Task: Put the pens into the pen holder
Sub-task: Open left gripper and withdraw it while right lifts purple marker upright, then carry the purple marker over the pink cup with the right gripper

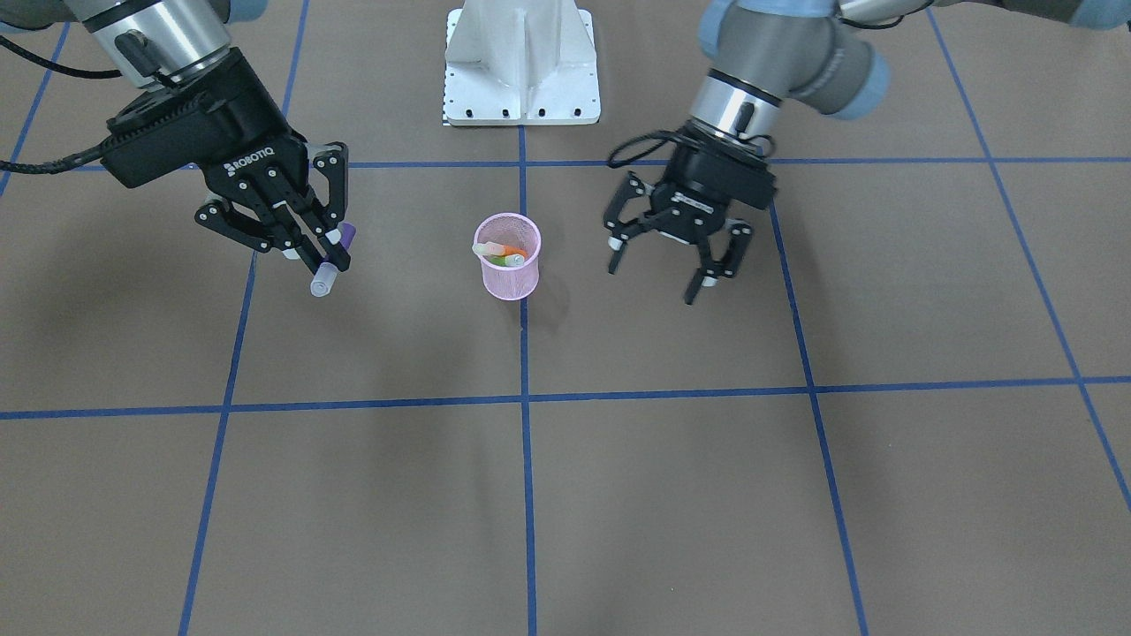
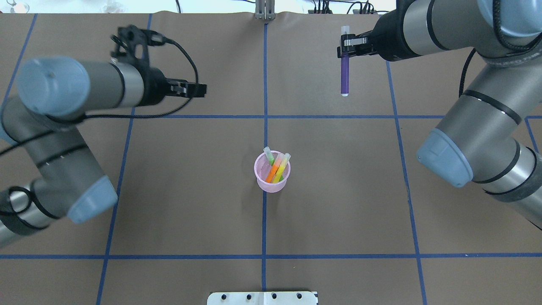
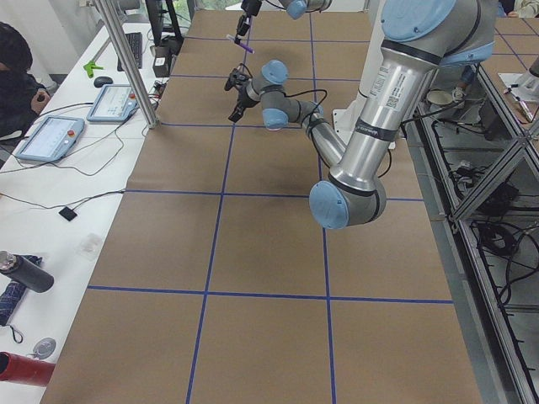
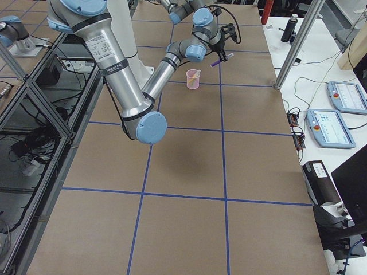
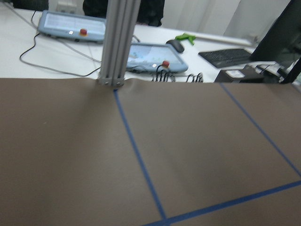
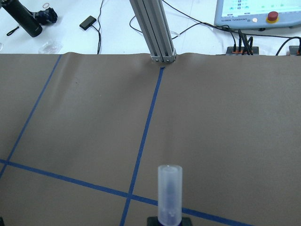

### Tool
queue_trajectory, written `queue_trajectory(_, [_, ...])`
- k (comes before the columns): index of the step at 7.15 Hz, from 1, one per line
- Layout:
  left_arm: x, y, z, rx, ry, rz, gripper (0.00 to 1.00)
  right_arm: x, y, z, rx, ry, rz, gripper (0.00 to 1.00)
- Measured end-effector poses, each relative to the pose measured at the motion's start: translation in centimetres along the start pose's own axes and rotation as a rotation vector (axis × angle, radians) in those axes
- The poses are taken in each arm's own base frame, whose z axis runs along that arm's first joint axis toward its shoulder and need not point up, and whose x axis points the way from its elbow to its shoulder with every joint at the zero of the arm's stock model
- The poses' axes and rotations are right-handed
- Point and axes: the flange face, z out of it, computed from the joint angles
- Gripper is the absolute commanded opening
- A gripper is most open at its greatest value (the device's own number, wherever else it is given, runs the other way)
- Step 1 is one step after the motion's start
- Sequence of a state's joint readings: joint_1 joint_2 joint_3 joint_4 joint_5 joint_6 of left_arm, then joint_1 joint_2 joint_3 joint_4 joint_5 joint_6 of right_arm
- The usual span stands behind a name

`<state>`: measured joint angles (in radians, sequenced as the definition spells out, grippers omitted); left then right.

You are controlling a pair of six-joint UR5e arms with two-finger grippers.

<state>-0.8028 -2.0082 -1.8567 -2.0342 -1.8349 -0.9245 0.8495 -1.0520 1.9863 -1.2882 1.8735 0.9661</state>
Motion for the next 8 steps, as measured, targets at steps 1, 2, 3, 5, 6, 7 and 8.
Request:
queue_trajectory(1, [-3.6,-2.2,-1.7,-0.099,-0.035,0.001,0.98,-1.1,0.8,0.7,0.029,0.009,-0.015,0.0])
queue_trajectory(2, [-5.7,-3.3,-2.5,-0.175,-0.072,-0.01,0.98,-2.5,2.3,1.7,0.064,0.028,-0.034,0.0])
queue_trajectory(3, [-6.5,-3.8,-2.8,-0.226,-0.099,-0.026,0.98,-4.3,4.3,3.0,0.103,0.044,-0.057,0.0])
queue_trajectory(5, [-7.4,-3.9,-2.6,-0.26,-0.123,-0.043,0.98,-7.9,8.8,5.8,0.204,0.039,-0.092,0.0])
queue_trajectory(6, [-7.6,-3.9,-2.5,-0.265,-0.128,-0.046,0.98,-9.2,10.8,7.0,0.243,0.044,-0.101,0.0])
queue_trajectory(7, [-7.9,-3.9,-2.3,-0.267,-0.132,-0.049,0.98,-10.0,12.4,8.0,0.264,0.039,-0.108,0.0])
queue_trajectory(8, [-8.2,-3.9,-2.1,-0.27,-0.138,-0.047,0.98,-10.5,13.6,9.1,0.278,0.016,-0.109,0.0])
